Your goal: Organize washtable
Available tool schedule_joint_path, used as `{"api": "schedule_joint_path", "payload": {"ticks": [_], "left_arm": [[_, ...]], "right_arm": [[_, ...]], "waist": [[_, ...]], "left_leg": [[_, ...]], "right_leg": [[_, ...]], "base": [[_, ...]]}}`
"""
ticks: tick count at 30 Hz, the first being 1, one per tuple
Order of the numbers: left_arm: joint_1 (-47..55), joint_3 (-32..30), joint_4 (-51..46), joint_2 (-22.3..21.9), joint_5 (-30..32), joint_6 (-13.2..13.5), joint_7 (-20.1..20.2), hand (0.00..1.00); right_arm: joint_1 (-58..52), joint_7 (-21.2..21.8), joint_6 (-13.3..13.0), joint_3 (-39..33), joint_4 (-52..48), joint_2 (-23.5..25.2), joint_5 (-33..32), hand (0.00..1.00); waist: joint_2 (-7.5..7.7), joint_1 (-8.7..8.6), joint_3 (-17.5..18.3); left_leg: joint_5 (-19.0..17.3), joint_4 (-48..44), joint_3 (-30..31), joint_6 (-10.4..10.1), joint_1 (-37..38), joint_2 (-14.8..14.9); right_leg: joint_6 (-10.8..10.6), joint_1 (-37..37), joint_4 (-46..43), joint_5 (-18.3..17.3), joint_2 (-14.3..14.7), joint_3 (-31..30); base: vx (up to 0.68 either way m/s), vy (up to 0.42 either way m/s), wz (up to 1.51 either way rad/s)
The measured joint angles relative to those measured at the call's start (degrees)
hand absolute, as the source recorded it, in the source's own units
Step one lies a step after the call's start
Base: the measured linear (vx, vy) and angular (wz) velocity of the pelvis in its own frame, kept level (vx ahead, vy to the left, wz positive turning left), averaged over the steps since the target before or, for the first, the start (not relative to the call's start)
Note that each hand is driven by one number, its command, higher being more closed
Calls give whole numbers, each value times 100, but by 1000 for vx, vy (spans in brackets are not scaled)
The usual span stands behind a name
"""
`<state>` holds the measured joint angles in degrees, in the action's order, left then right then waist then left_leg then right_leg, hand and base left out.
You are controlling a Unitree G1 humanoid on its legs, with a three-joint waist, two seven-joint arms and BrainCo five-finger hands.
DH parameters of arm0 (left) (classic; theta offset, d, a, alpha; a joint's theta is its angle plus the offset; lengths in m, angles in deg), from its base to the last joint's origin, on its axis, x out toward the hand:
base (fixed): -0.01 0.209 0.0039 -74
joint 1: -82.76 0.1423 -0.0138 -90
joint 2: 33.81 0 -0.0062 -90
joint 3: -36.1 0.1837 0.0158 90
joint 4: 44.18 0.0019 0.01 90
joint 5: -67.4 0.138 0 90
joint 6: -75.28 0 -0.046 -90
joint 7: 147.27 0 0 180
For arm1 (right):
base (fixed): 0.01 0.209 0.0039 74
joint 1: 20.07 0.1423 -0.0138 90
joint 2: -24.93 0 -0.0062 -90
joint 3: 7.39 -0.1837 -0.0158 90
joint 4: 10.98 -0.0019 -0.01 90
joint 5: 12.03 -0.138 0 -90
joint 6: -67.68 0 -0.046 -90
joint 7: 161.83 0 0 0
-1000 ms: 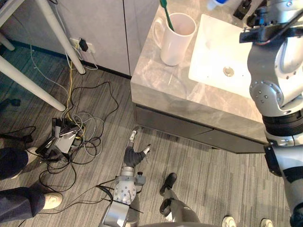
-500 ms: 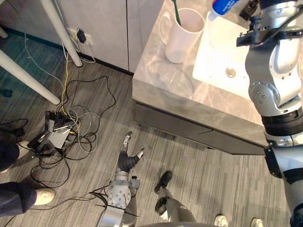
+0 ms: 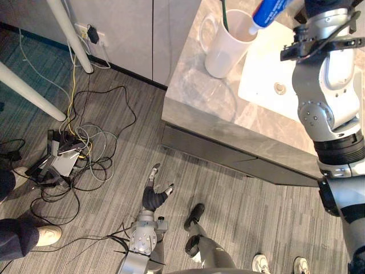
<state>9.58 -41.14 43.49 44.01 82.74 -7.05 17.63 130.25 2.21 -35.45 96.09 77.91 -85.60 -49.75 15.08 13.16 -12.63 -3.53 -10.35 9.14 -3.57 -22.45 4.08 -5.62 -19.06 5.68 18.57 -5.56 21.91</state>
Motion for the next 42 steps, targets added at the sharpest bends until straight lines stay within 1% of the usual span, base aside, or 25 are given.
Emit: {"api": "schedule_joint_path", "payload": {"ticks": [7, 8, 10, 13, 17, 19, 26, 31, 34, 35, 37, 38, 42], "left_arm": [[-1, -154, 27, -2, -2, -2, -1, 0], [-1, -194, 48, -1, -2, -2, -3, 0], [-1, -208, 91, -1, -3, -3, -2, 0], [-2, -216, 129, 1, -3, -5, 4, 0], [-7, -218, 181, 15, -33, -6, 9, 0], [-11, -219, 184, 57, -105, -6, 8, 0], [-21, -221, 187, 93, -119, -13, 12, 0], [-22, -219, 187, 90, -122, -33, 9, 0], [-22, -219, 187, 90, -128, -35, 8, 0], [-21, -219, 186, 89, -131, -35, 6, 0], [-22, -219, 185, 91, -132, -36, 4, 0], [-22, -219, 183, 91, -167, -36, 0, 0], [-21, -218, 152, 75, -253, -39, -3, 0]], "right_arm": [[-65, 0, 0, -1, 0, 0, -2, 100], [-105, -4, -47, -39, -17, -2, -4, 100], [-116, -3, -48, -48, -17, -4, -7, 100], [-120, -3, -106, -62, -18, -4, -15, 100], [-160, -2, -177, -89, -28, -4, -16, 100], [-239, -4, -191, -162, -29, -1, -16, 100], [-586, -4, 77, -162, 79, 1, -16, 100], [-585, -15, 93, -165, 205, 1, -17, 100], [-582, -19, 94, -165, 205, 5, -16, 100], [-571, -29, 94, -165, 204, 5, -16, 100], [-556, -42, 94, -166, 203, 6, -16, 100], [-549, -45, 94, -166, 201, 8, -16, 100], [-523, -62, 94, -241, 191, 7, -16, 100]], "waist": [[-26, -4, -193], [-31, -7, -218], [-34, -14, -220], [-57, -52, -252], [-101, -134, -303], [-105, -131, -308], [-117, -138, -442], [-124, -140, -447], [-138, -124, -456], [-146, -112, -463], [-156, -106, -470], [-156, -80, -470], [-158, 10, -470]], "left_leg": [[1, 32, -23, 4, 11, -5], [3, 34, -30, 6, 11, -4], [3, 33, -51, 6, 12, -5], [4, 32, -56, 8, 12, -9], [12, 39, -70, 21, 12, -8], [13, 45, -85, 23, 12, -8], [21, 51, -121, 17, -72, -5], [29, 38, -116, 8, -91, -6], [28, 45, -104, 10, -92, 0], [28, 45, -107, 11, -91, 15], [29, 48, -116, 16, -91, 48], [29, 51, -128, 15, -89, 89], [26, 52, -144, 6, -68, 184]], "right_leg": [[14, -15, 0, 13, -8, -15], [14, -21, 0, 13, -8, -19], [14, -28, 0, 13, -9, -25], [13, -29, 0, 15, -13, -32], [-53, -38, 1, 74, -17, -120], [-53, -46, 1, 74, -19, -165], [-53, -157, 0, 74, -13, -172], [-41, -181, 0, 84, -9, -168], [28, -183, 0, 145, -3, -164], [-38, -186, 1, 201, 5, -161], [-39, -191, 1, 264, 33, -161], [26, -210, 1, 324, 67, -159], [4, -213, 0, 347, 159, -148]], "base": [[51, 43, -1], [48, 39, -3], [45, 35, -4], [56, 46, -1], [42, 50, -2], [45, 54, -4], [49, 35, -3], [74, 43, -1], [64, 61, 2], [60, 64, -1], [52, 62, -5], [59, 65, -10], [60, 33, -8]]}}
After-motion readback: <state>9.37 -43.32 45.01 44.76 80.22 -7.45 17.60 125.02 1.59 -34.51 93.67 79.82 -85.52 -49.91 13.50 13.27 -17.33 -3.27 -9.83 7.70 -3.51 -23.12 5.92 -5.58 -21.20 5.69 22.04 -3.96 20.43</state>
